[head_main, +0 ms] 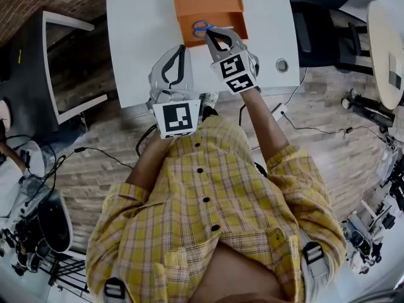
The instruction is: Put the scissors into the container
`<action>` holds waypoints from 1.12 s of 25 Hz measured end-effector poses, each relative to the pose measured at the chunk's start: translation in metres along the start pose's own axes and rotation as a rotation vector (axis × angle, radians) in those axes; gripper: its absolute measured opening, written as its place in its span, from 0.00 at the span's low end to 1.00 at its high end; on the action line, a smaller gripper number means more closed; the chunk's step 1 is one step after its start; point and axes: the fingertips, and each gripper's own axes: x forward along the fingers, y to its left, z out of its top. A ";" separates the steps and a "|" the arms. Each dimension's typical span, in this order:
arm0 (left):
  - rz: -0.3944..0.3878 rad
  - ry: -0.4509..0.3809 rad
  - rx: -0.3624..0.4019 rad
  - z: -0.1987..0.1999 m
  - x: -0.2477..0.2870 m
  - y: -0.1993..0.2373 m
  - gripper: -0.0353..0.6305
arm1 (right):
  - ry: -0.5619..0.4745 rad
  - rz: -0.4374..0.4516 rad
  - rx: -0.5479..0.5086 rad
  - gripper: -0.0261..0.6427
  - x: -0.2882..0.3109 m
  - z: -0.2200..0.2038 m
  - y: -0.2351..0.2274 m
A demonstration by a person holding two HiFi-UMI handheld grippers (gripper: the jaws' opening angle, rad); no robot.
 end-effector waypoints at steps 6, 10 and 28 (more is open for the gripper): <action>-0.005 -0.012 -0.021 0.006 -0.012 -0.002 0.05 | -0.112 -0.056 0.120 0.05 -0.032 0.025 0.002; -0.012 -0.028 -0.029 0.011 -0.016 -0.003 0.05 | -0.167 -0.094 0.151 0.05 -0.052 0.039 0.004; -0.050 -0.083 -0.109 0.045 -0.034 -0.003 0.05 | -0.367 -0.207 0.280 0.05 -0.126 0.093 0.011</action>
